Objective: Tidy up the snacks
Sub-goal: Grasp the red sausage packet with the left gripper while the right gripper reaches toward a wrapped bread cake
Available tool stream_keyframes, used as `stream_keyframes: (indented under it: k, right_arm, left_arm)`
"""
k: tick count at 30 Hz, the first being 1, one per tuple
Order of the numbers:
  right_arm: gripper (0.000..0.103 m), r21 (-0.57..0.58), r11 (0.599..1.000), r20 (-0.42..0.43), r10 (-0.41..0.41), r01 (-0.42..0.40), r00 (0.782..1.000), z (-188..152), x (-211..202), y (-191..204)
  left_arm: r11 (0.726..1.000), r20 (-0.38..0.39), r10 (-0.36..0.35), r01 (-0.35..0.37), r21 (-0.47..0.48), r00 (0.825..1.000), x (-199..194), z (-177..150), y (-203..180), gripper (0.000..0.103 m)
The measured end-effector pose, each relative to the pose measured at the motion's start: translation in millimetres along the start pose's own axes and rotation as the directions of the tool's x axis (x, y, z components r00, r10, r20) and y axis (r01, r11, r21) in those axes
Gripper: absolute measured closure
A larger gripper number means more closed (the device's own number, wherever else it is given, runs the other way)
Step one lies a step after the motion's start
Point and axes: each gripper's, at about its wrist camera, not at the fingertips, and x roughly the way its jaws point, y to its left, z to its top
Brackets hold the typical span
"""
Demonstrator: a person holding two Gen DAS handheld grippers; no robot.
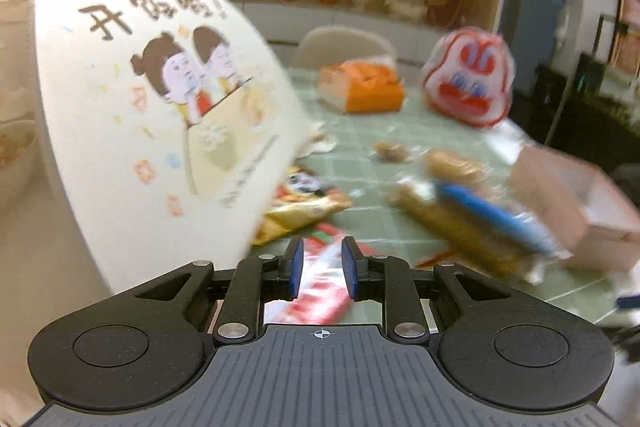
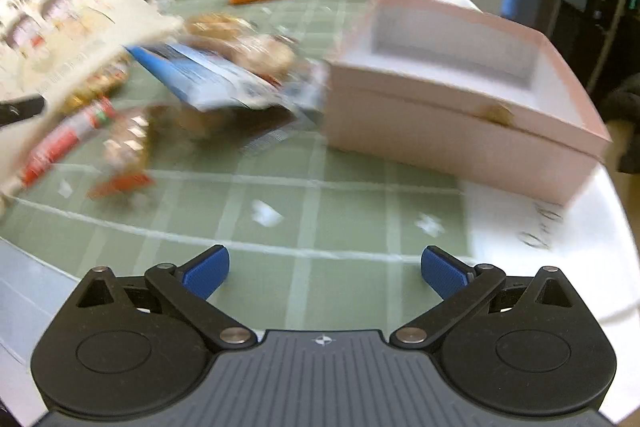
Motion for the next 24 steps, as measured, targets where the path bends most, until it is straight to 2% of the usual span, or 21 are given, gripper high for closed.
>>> stream_keyframes:
  k: [3, 6, 9, 11, 14, 16, 20, 22, 24]
  right_arm:
    - [0.0, -0.029, 0.999, 0.052, 0.044, -0.042, 0.998, 6, -3, 25]
    - [0.0, -0.092, 0.993, 0.087, 0.08, -0.072, 0.993, 10, -6, 51]
    - [0.0, -0.111, 0.985, 0.086, 0.139, -0.129, 0.987, 25, -8, 72]
    - [0.0, -0.132, 0.977, 0.089, 0.179, -0.167, 0.98, 43, -9, 86]
    - [0.0, -0.176, 0.97, 0.119, 0.191, -0.169, 0.974, 81, -8, 117]
    - [0.002, -0.177, 0.965, 0.092, 0.21, -0.192, 0.973, 112, 5, 137]
    - [0.018, -0.112, 0.962, -0.042, 0.248, -0.251, 0.968, 168, 66, 175]
    - [0.039, -0.11, 0.967, -0.083, 0.22, -0.228, 0.972, 182, 102, 188]
    - [0.048, -0.104, 0.977, -0.099, 0.179, -0.189, 0.979, 193, 137, 202]
  left_arm:
    - [1.0, -0.043, 0.012, -0.012, -0.007, 0.999, 18, 0, 10, 0.078]
    - [0.998, -0.044, 0.033, -0.035, -0.053, 0.999, 30, -3, 23, 0.08]
    - [1.0, -0.071, 0.02, -0.022, -0.016, 0.997, 33, -14, 22, 0.08]
    - [1.0, -0.058, 0.012, -0.011, 0.011, 0.998, 28, -20, 17, 0.08]
    - [1.0, -0.094, -0.031, 0.031, 0.002, 0.995, 17, -25, 15, 0.08]
    - [0.999, -0.115, -0.053, 0.053, -0.004, 0.992, 11, -29, 15, 0.078]
    - [0.998, -0.12, -0.057, 0.06, 0.022, 0.991, 3, -36, 13, 0.074]
    - [0.997, -0.126, -0.073, 0.075, 0.005, 0.989, 4, -35, 18, 0.073]
    - [0.996, -0.13, -0.088, 0.087, -0.016, 0.988, 6, -34, 24, 0.069]
